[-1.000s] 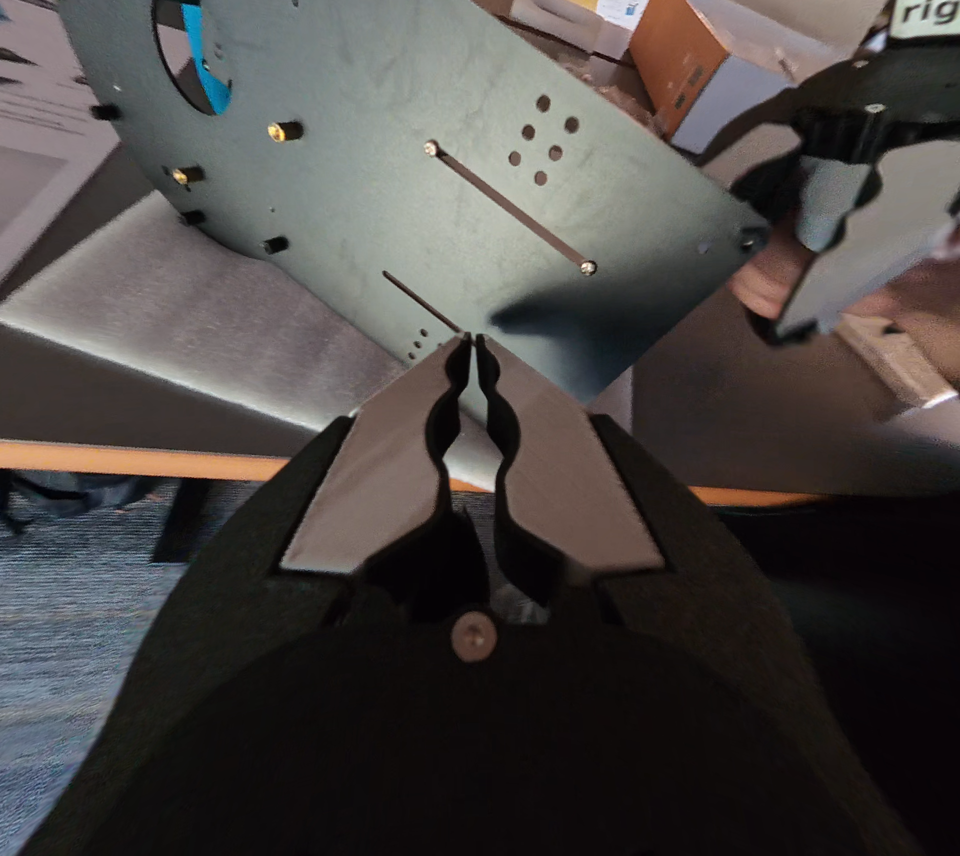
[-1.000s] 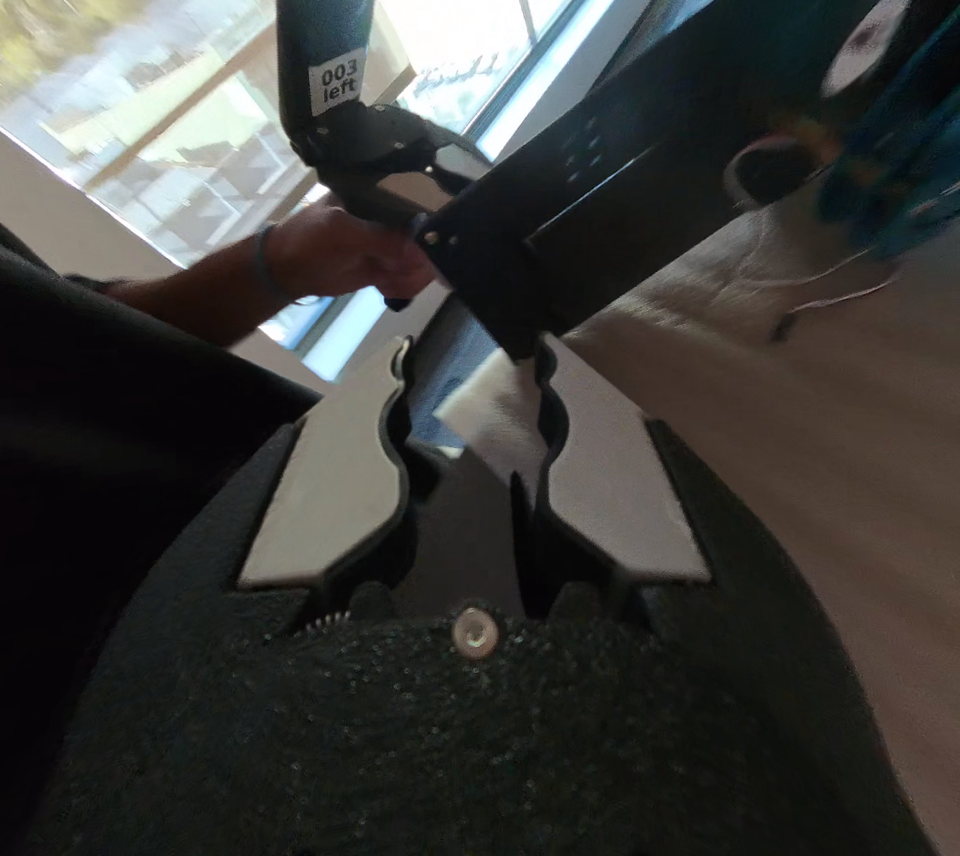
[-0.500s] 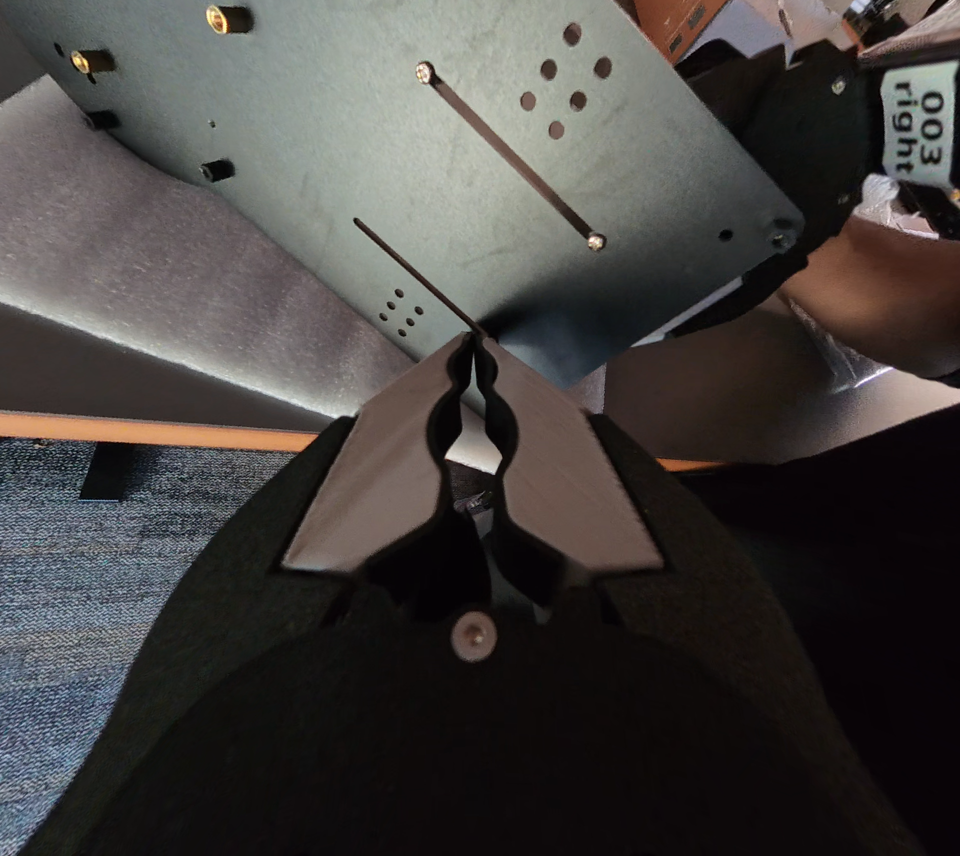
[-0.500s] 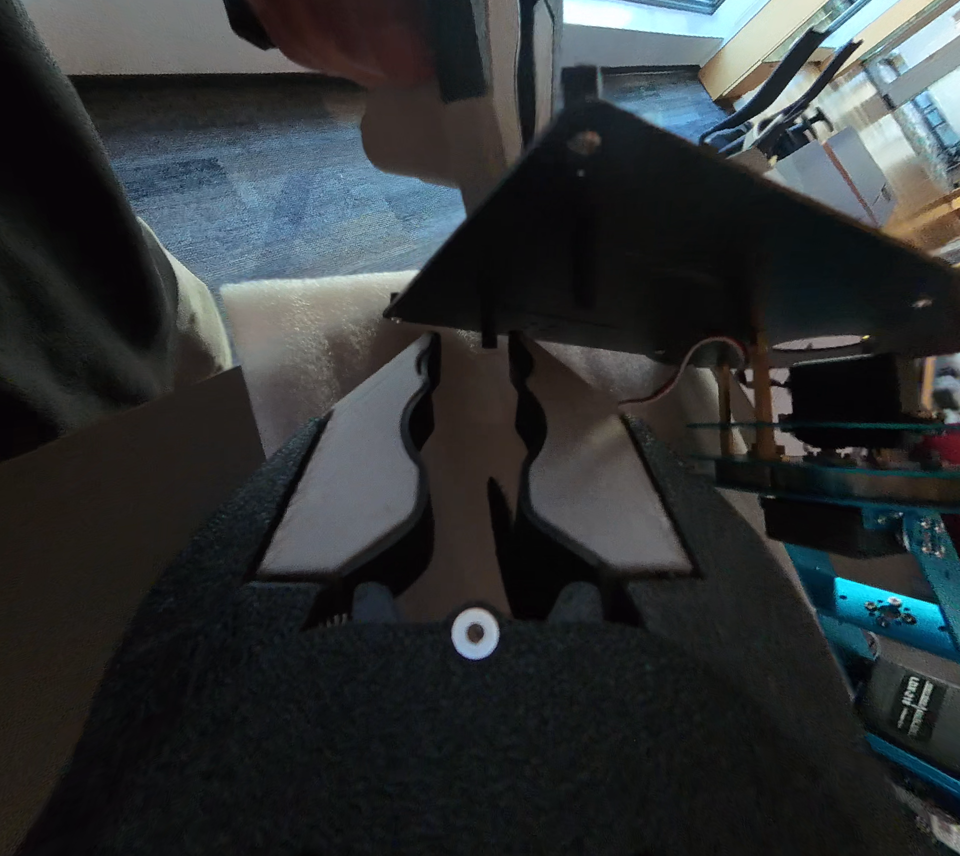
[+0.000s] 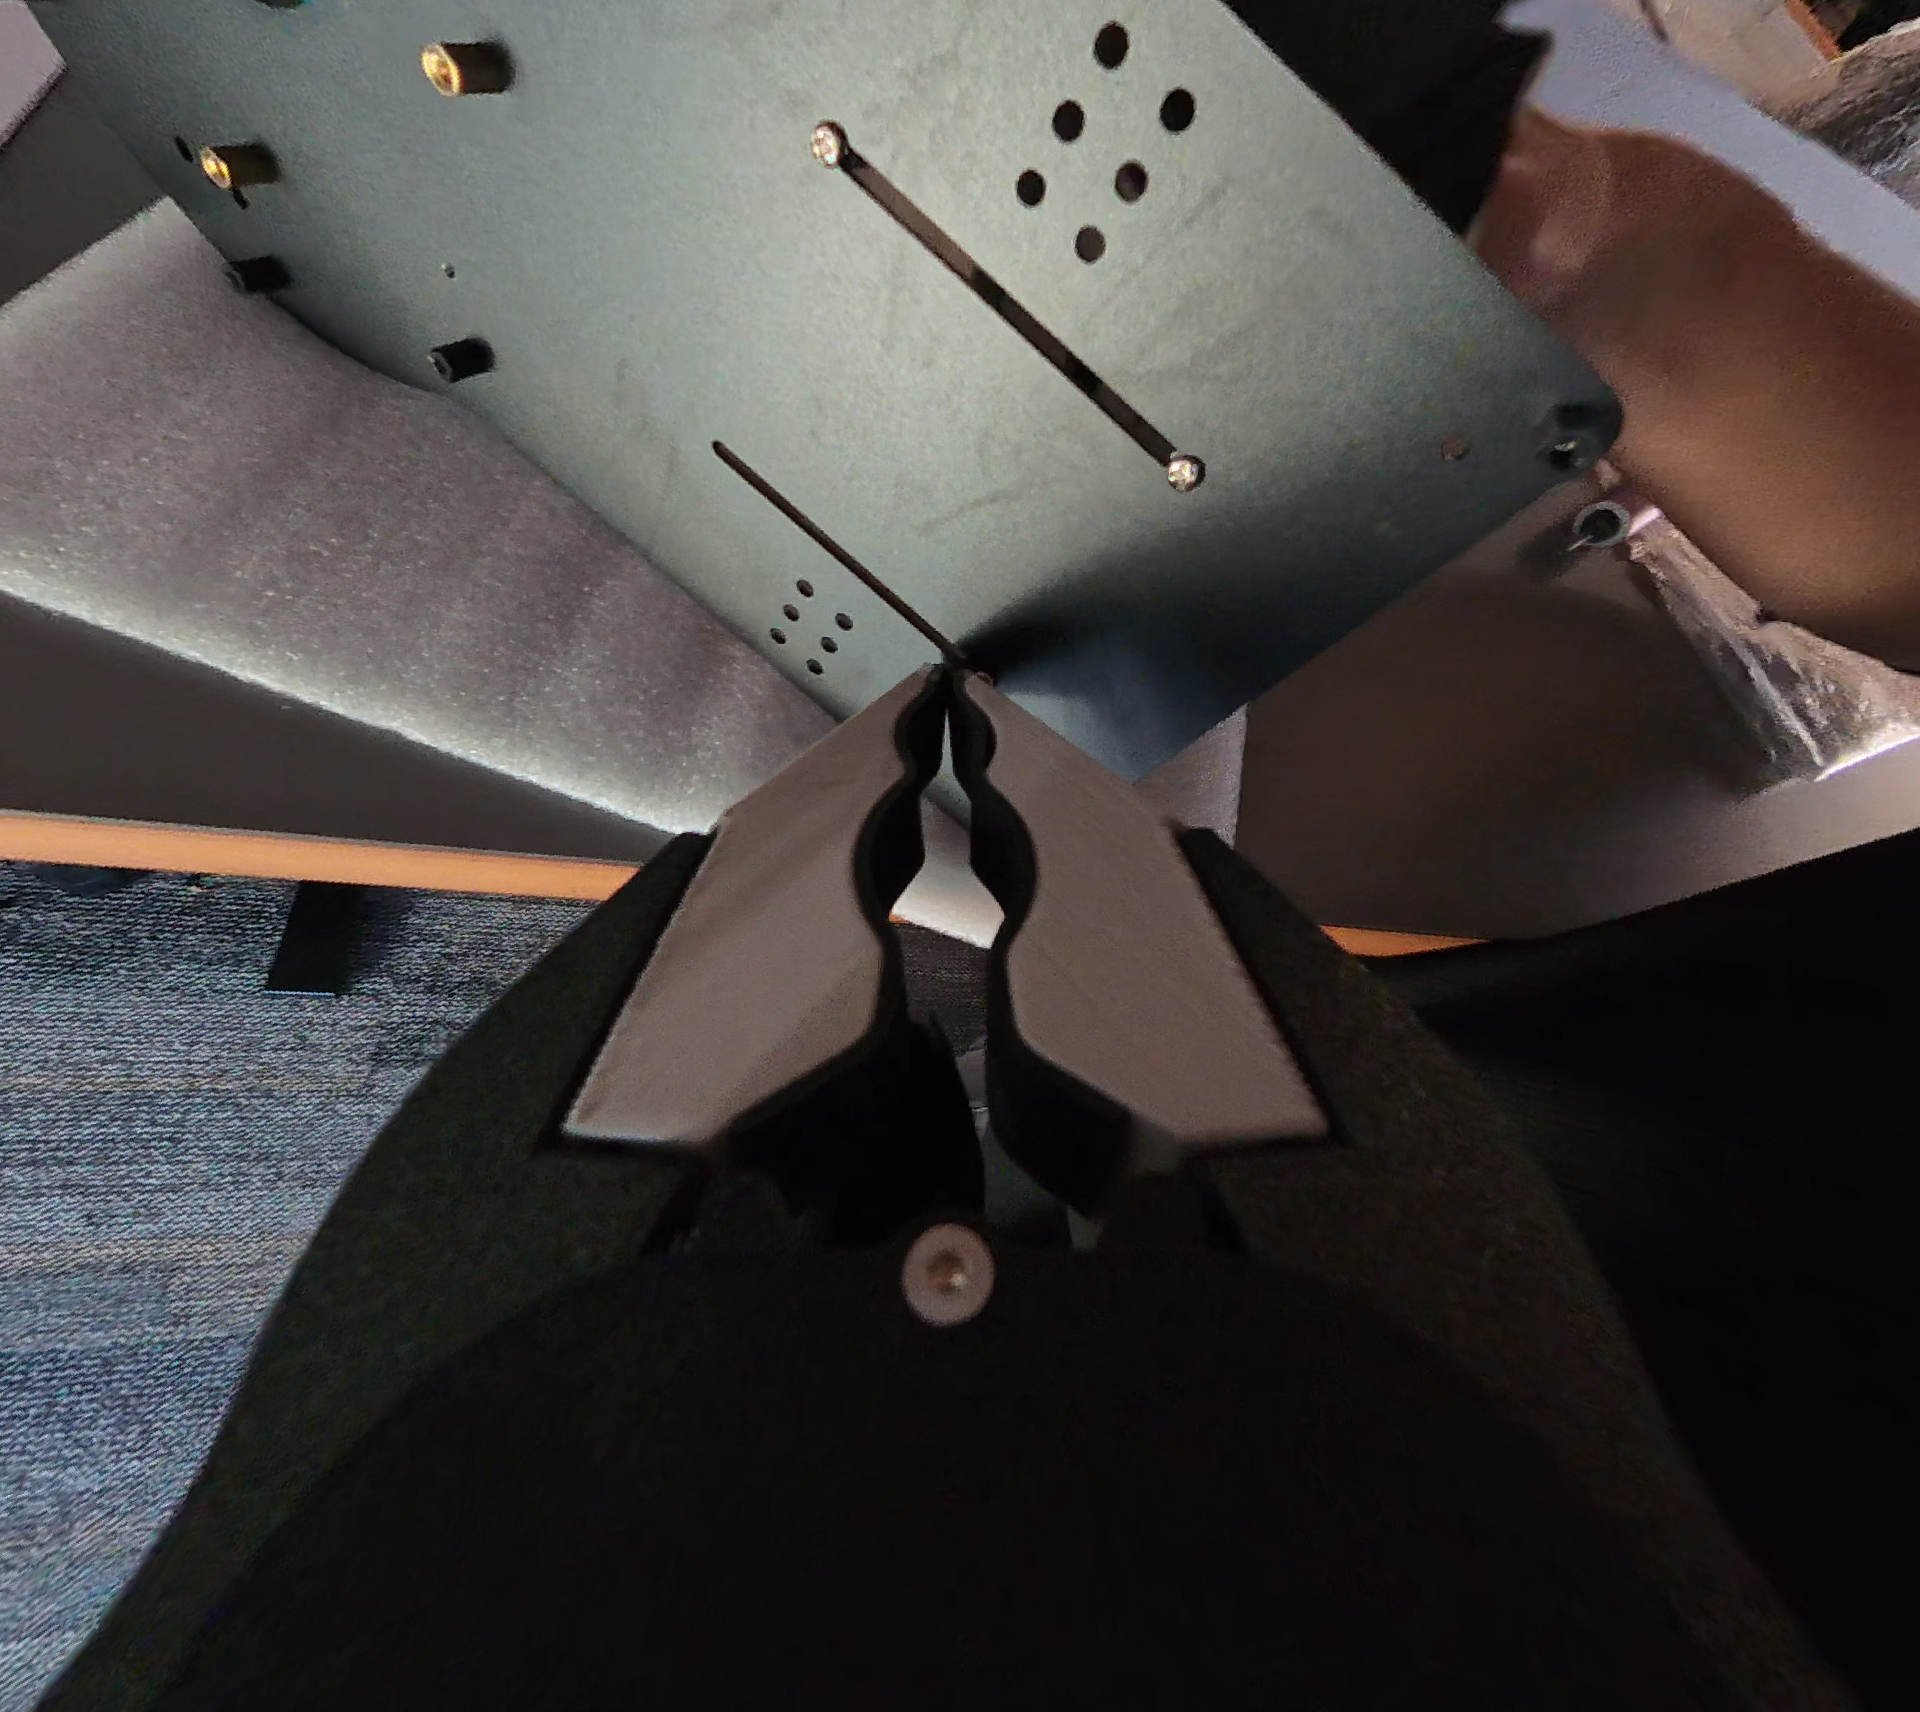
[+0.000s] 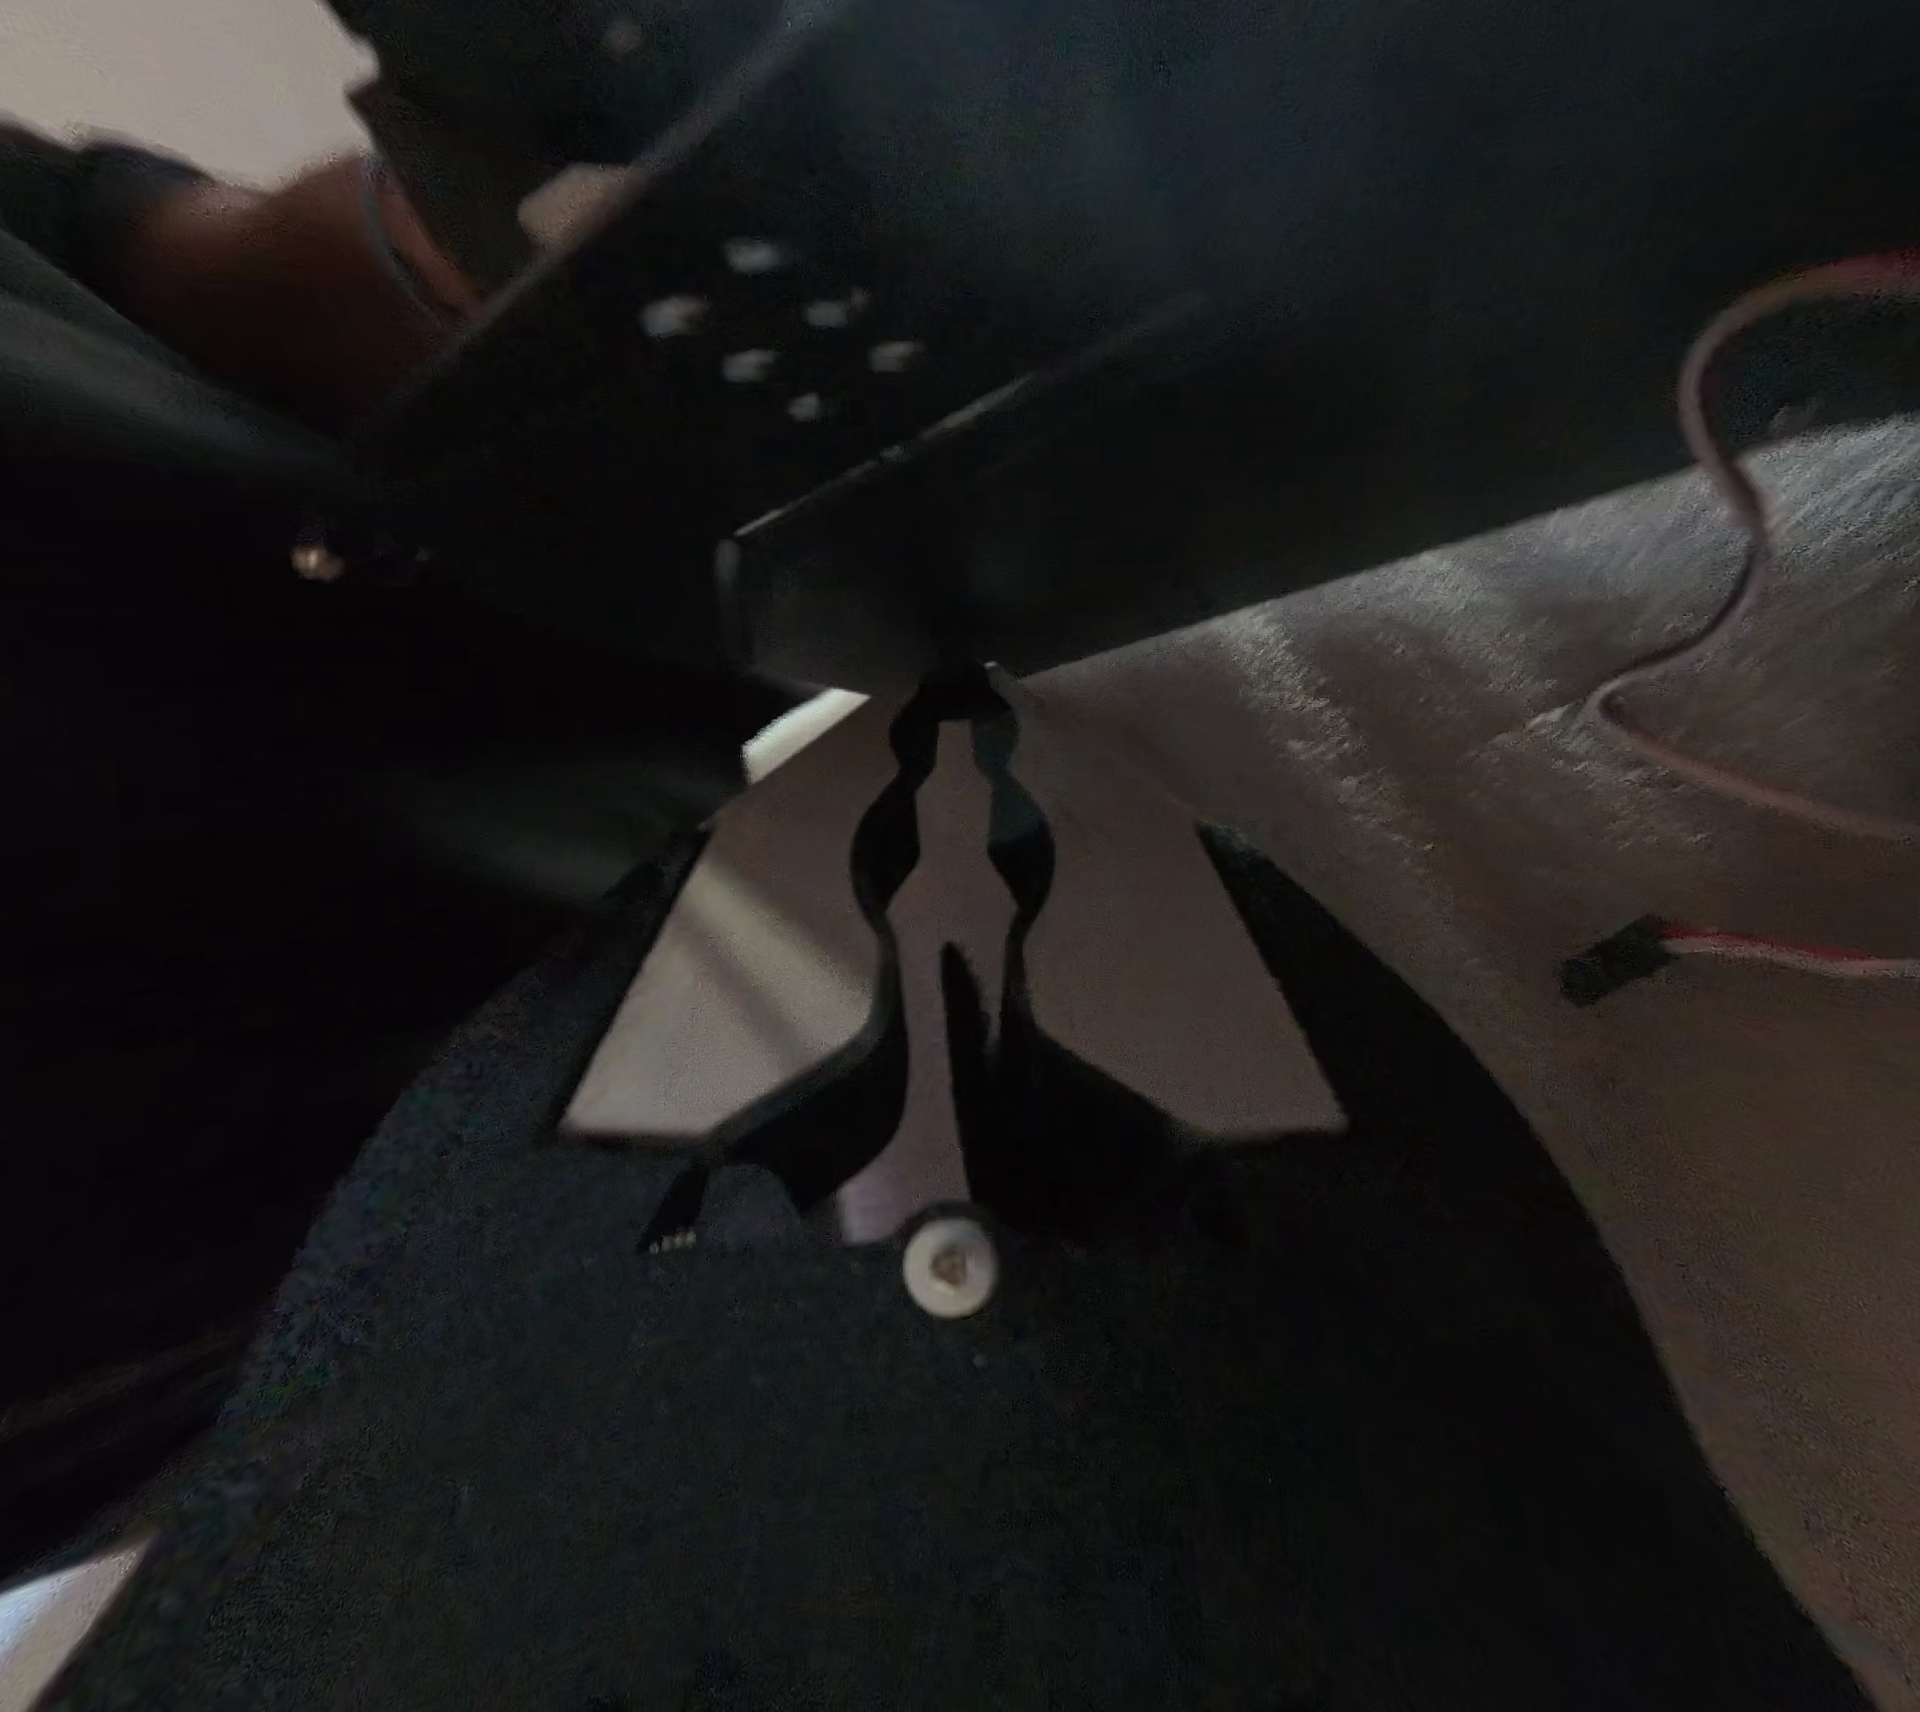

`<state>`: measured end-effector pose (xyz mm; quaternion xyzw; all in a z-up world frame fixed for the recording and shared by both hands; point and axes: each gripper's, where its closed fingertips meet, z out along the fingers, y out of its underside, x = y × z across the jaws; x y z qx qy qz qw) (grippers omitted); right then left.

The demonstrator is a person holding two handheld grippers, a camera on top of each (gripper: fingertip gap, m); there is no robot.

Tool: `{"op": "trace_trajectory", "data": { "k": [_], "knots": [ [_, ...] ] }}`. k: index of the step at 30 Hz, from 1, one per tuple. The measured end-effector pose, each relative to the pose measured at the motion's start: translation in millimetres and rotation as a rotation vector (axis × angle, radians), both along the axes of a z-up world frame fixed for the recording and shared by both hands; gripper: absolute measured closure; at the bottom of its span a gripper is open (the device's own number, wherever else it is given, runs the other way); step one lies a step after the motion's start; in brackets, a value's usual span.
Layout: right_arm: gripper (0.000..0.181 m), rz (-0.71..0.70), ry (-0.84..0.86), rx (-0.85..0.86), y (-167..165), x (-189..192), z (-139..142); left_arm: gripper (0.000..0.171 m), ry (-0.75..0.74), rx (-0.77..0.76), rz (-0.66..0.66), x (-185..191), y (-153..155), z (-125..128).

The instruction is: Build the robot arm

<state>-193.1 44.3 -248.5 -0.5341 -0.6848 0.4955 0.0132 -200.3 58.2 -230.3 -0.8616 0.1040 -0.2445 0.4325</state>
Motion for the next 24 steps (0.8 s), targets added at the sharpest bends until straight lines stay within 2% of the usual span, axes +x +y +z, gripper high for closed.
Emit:
{"op": "trace_trajectory", "data": {
  "k": [2, 4, 8, 9, 11, 15, 16, 17, 18, 20, 24],
  "knots": [
    [0.176, -0.027, -0.097, -0.153, -1.0, 0.6, 0.5, 0.171, 0.013, 0.006, 0.006, 0.0, 0.1, 0.1],
    [0.176, -0.033, -0.052, -0.127, -0.7, 1.9, 1.1, 0.171, 0.011, 0.006, 0.008, 0.3, 0.0, 0.3],
    [0.164, -0.013, 0.249, 0.341, 0.1, 7.8, 5.5, 0.171, -0.040, 0.018, 0.013, 2.2, -2.0, 6.4],
    [0.155, -0.017, 0.301, 0.431, -1.8, 8.2, 7.7, 0.171, -0.055, 0.020, 0.011, 3.6, -3.1, 8.2],
    [0.150, -0.036, 0.354, 0.603, 2.1, 7.1, 6.8, 0.171, -0.059, 0.017, 0.008, 5.9, -4.2, 7.7],
    [0.154, -0.006, 0.385, 0.765, 5.5, 2.9, -0.2, 0.171, -0.066, 0.019, 0.008, 6.3, -3.4, 7.3],
    [0.164, 0.011, 0.366, 0.777, 5.5, 2.0, -4.2, 0.171, -0.068, 0.018, 0.007, 6.4, -3.4, 7.3],
    [0.175, 0.014, 0.366, 0.775, 5.6, 0.2, -4.5, 0.171, -0.064, 0.019, 0.007, 6.3, -3.4, 7.3],
    [0.176, 0.028, 0.359, 0.757, 5.8, 0.0, -4.9, 0.171, -0.058, 0.022, 0.006, 6.3, -3.4, 7.2],
    [0.177, 0.038, 0.290, 0.599, 3.6, 1.4, -4.0, 0.171, -0.055, 0.023, 0.006, 6.2, -3.2, 7.3],
    [0.177, 0.008, -0.041, -0.017, -5.0, 8.3, -1.9, 0.171, -0.063, 0.028, -0.017, 7.2, -3.1, 6.9]
  ]
}}
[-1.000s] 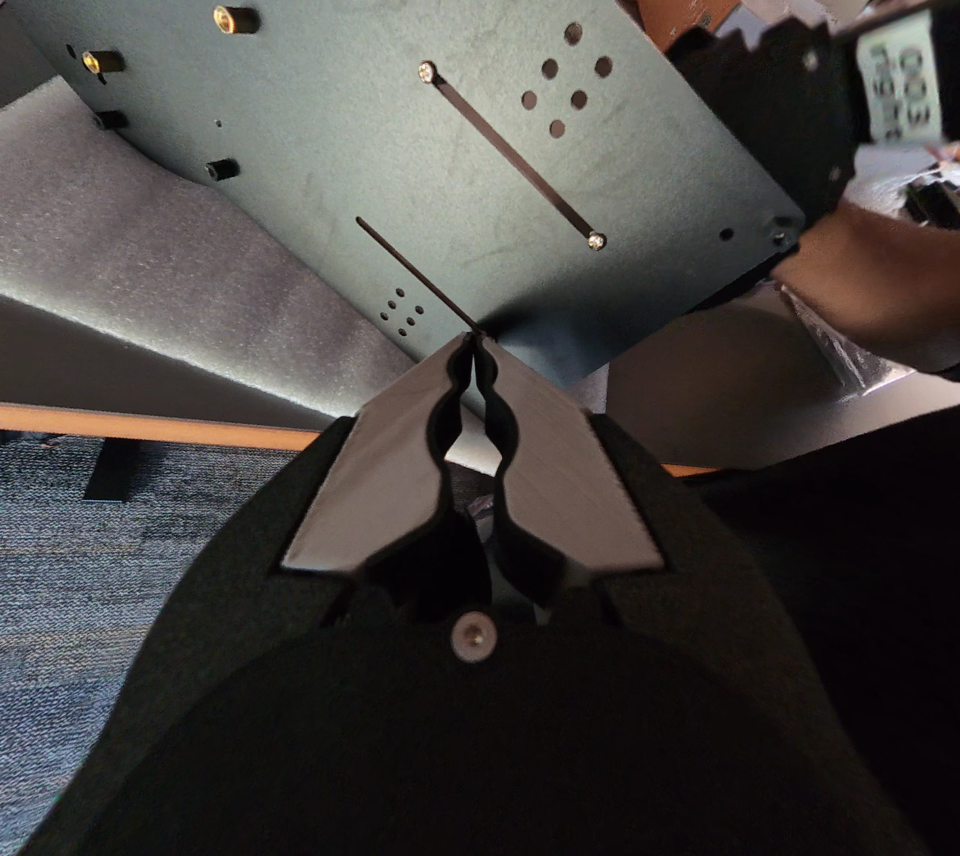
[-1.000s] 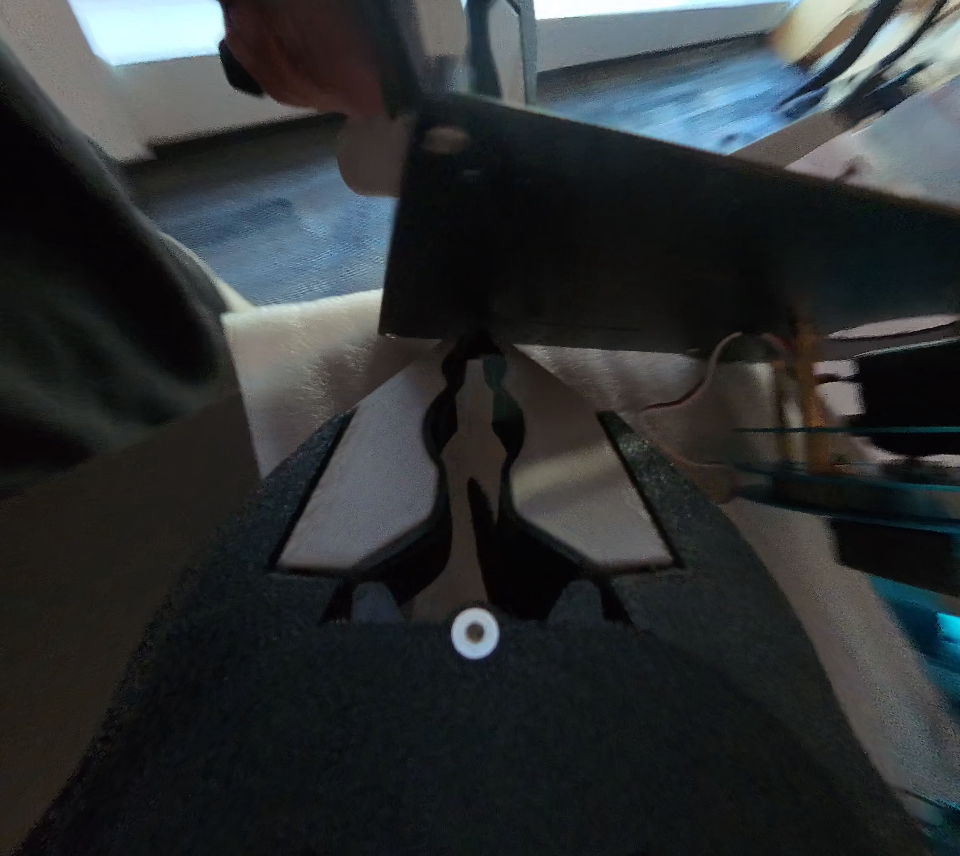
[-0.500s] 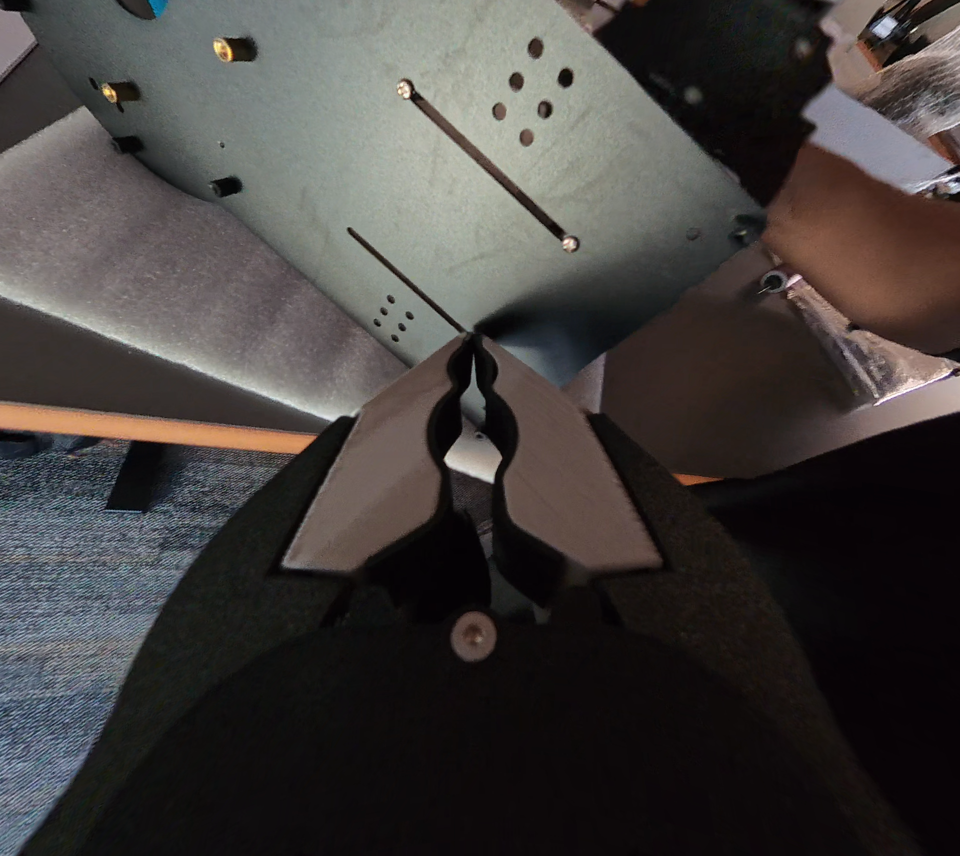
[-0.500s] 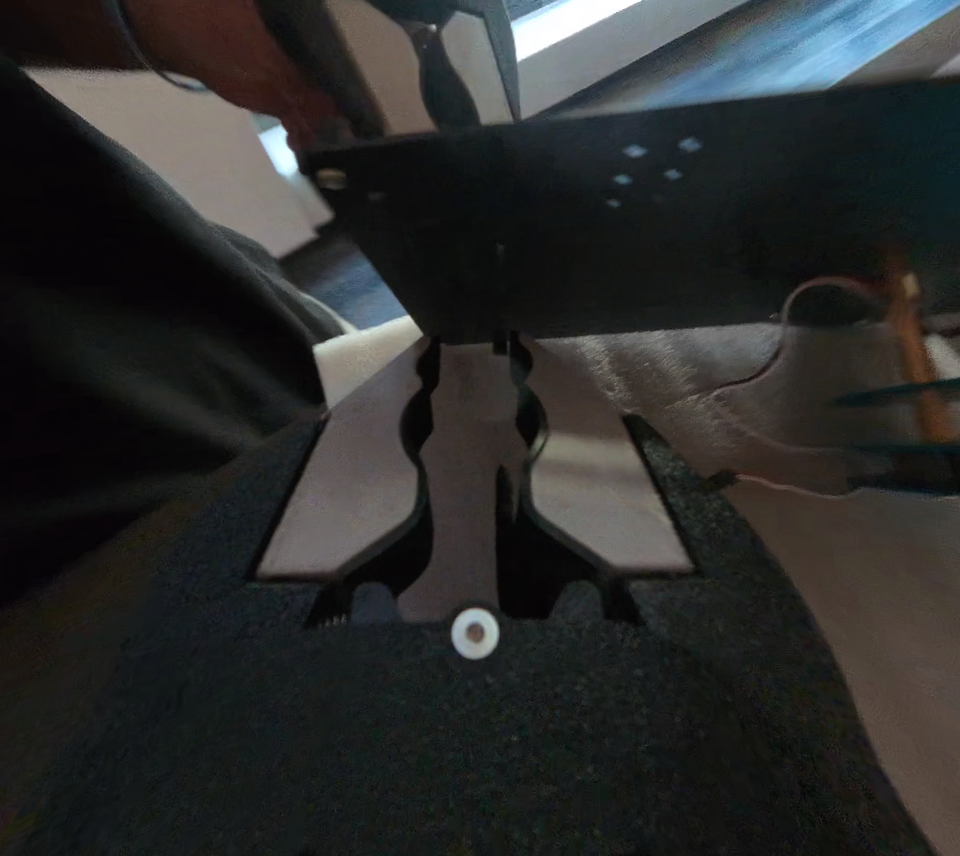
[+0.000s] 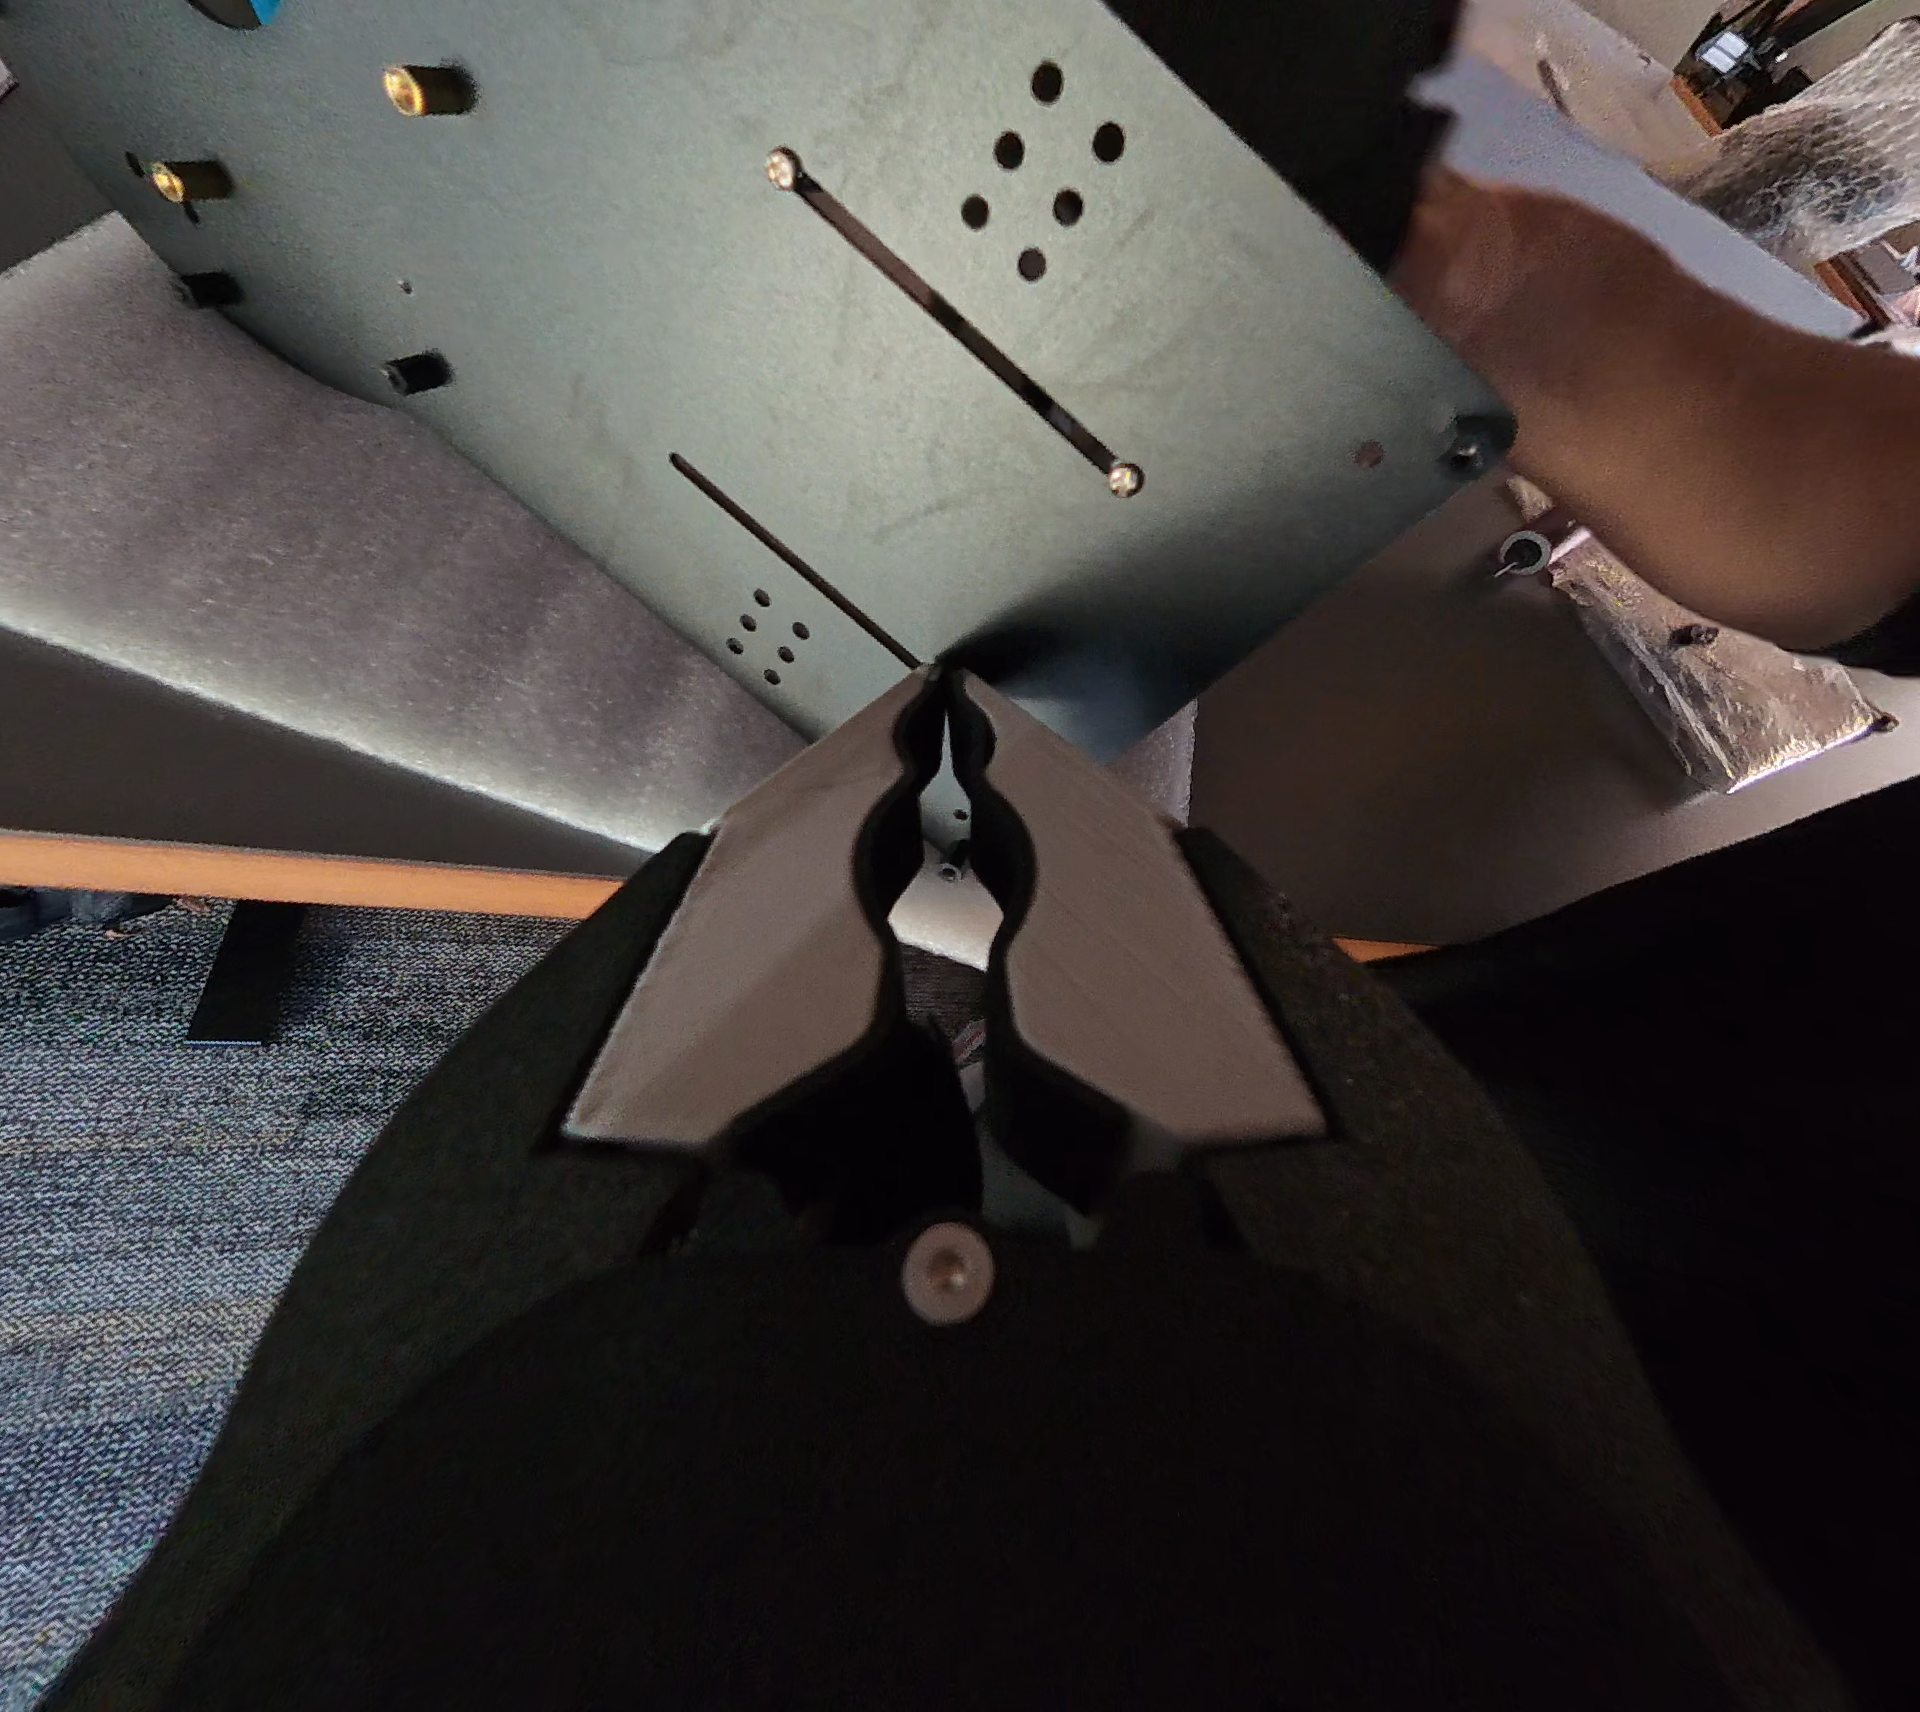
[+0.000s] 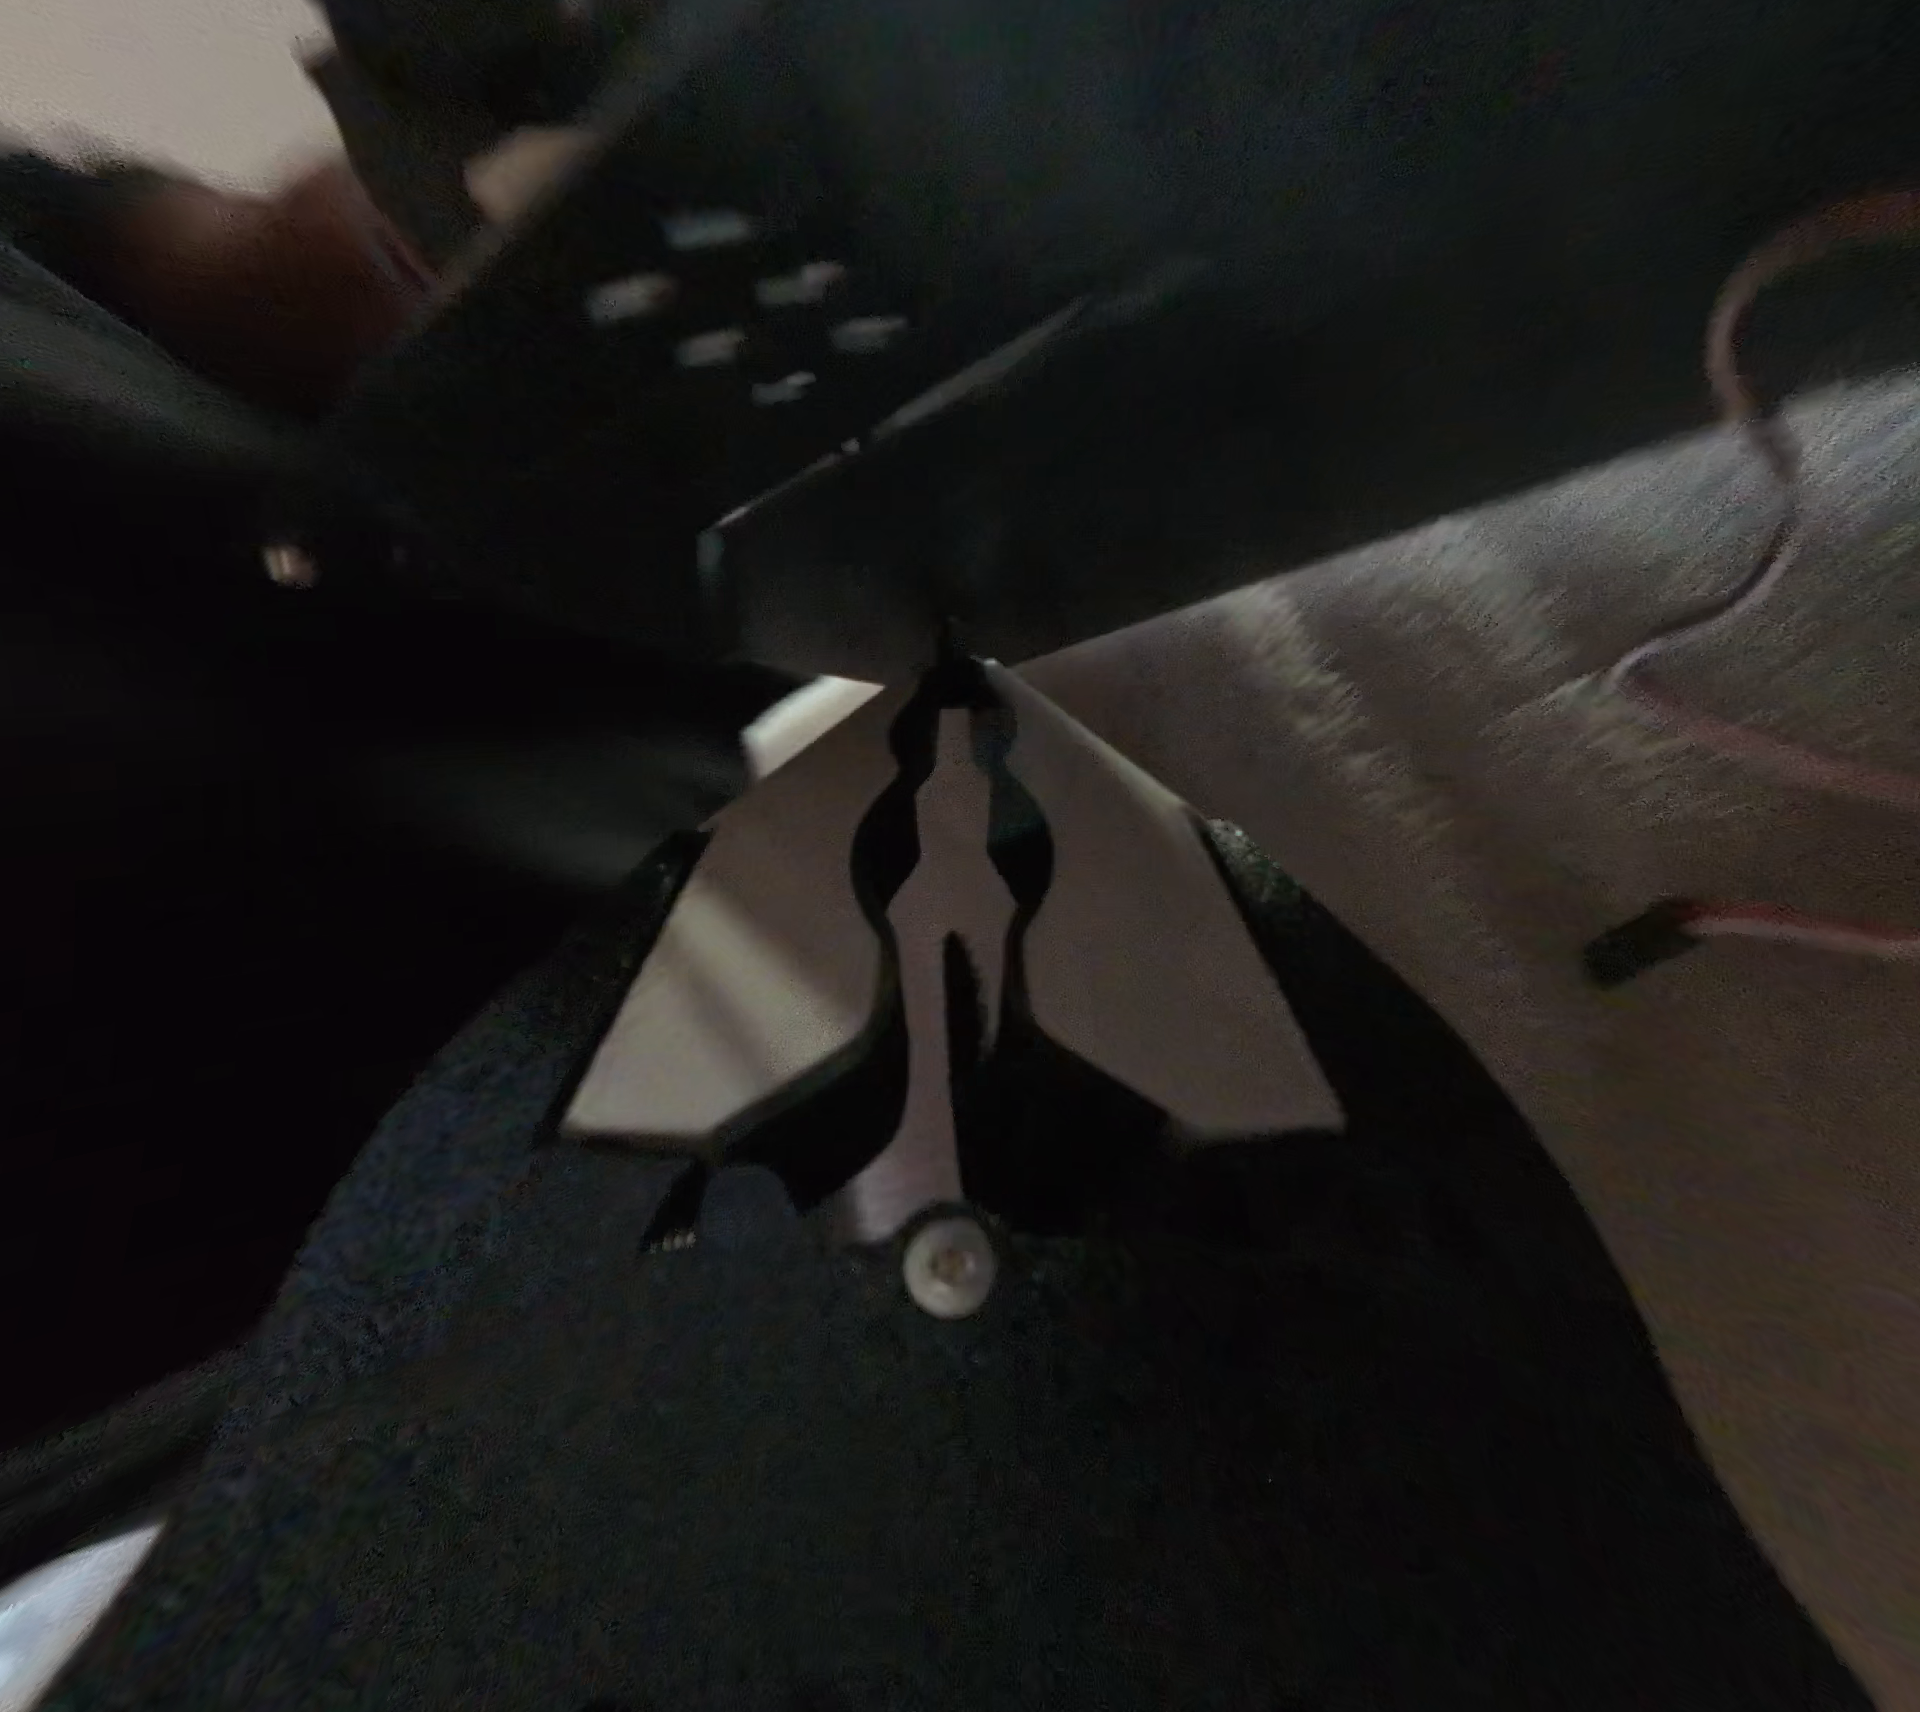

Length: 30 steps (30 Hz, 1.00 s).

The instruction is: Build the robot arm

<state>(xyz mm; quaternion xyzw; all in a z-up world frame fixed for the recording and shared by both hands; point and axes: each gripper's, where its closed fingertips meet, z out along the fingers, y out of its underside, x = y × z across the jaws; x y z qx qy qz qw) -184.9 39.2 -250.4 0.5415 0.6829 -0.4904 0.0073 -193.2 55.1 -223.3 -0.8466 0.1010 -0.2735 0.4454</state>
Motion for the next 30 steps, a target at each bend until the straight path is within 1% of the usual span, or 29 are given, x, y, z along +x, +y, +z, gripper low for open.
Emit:
{"op": "trace_trajectory", "data": {
  "k": [1, 2, 3, 4, 5, 7, 9, 10, 11, 12, 13, 14, 15, 16, 18, 20, 22, 24, 25, 26, 27, 28, 30],
  "knots": [
    [0.177, -0.007, -0.099, -0.143, -1.1, 1.3, 1.7, 0.171, -0.002, 0.004, -0.009, 0.4, 0.0, -0.1],
    [0.177, -0.010, -0.137, -0.201, -1.9, 1.3, 1.5, 0.171, 0.000, 0.009, -0.016, 0.4, 0.2, -0.2],
    [0.176, -0.007, -0.129, -0.194, -2.0, 1.6, 1.8, 0.171, 0.001, 0.011, -0.023, 0.3, 0.1, -0.3],
    [0.176, -0.001, -0.090, -0.136, -1.6, 1.7, 1.8, 0.171, -0.005, 0.009, -0.026, 0.4, 0.2, -0.1],
    [0.176, 0.010, -0.017, -0.036, -0.9, 1.6, 1.7, 0.171, -0.015, 0.005, -0.027, 0.5, 0.3, 0.0],
    [0.174, 0.024, 0.179, 0.244, 2.4, 1.4, 3.0, 0.171, -0.028, 0.004, -0.028, 0.9, 0.1, 0.2],
    [0.160, 0.042, 0.330, 0.479, -0.6, 4.0, 5.2, 0.171, -0.037, 0.004, -0.028, 0.7, 0.2, 0.3],
    [0.153, 0.050, 0.358, 0.574, -2.3, 5.4, 3.9, 0.171, -0.047, 0.001, -0.027, 0.8, 0.2, 0.3],
    [0.150, 0.050, 0.383, 0.659, -2.5, 5.3, 3.3, 0.171, -0.059, -0.001, -0.027, 0.8, 0.2, 0.3],
    [0.151, 0.039, 0.412, 0.734, -1.1, 3.7, 4.0, 0.171, -0.069, -0.001, -0.028, 0.9, 0.2, 0.3],
    [0.159, 0.020, 0.438, 0.802, 2.8, 1.4, 5.0, 0.171, -0.078, -0.001, -0.029, 0.7, 0.3, 0.2],
    [0.174, 0.011, 0.460, 0.848, 6.0, -0.5, 6.3, 0.171, -0.087, -0.001, -0.029, 0.6, 0.5, 0.2],
    [0.175, 0.009, 0.464, 0.870, 8.9, -2.5, 6.6, 0.171, -0.096, -0.002, -0.029, 0.3, 0.9, 0.2],
    [0.175, 0.019, 0.442, 0.840, 8.8, -3.1, 5.4, 0.171, -0.104, -0.003, -0.029, 0.0, 1.1, 0.2],
    [0.176, 0.038, 0.354, 0.684, 7.6, -2.6, 5.3, 0.171, -0.111, -0.001, -0.029, -0.4, 1.7, 0.3],
    [0.177, 0.033, 0.249, 0.446, 5.8, -2.0, 5.6, 0.171, -0.114, 0.003, -0.023, -0.9, 2.5, 0.1],
    [0.177, 0.011, 0.077, 0.114, 1.5, 1.0, 8.4, 0.171, -0.120, 0.006, -0.020, -1.0, 3.0, 0.0],
    [0.176, -0.022, -0.051, -0.112, -0.1, 2.3, 10.0, 0.171, -0.125, 0.010, -0.022, -0.6, 3.1, -0.1],
    [0.176, -0.030, -0.074, -0.162, -0.4, 2.6, 10.6, 0.171, -0.129, 0.011, -0.023, -0.5, 3.3, 0.1],
    [0.176, -0.035, -0.056, -0.155, -0.2, 2.6, 10.8, 0.171, -0.132, 0.012, -0.024, -0.6, 3.4, 0.1],
    [0.176, -0.032, -0.005, -0.093, 0.6, 2.2, 10.4, 0.171, -0.135, 0.012, -0.025, -0.5, 3.4, 0.1],
    [0.176, -0.021, 0.070, 0.016, 2.2, 1.9, 10.0, 0.171, -0.137, 0.011, -0.027, -0.5, 3.4, 0.0],
    [0.168, 0.006, 0.226, 0.303, 5.8, 4.4, 10.4, 0.171, -0.139, 0.009, -0.030, -0.4, 3.5, 0.0]
  ]
}}
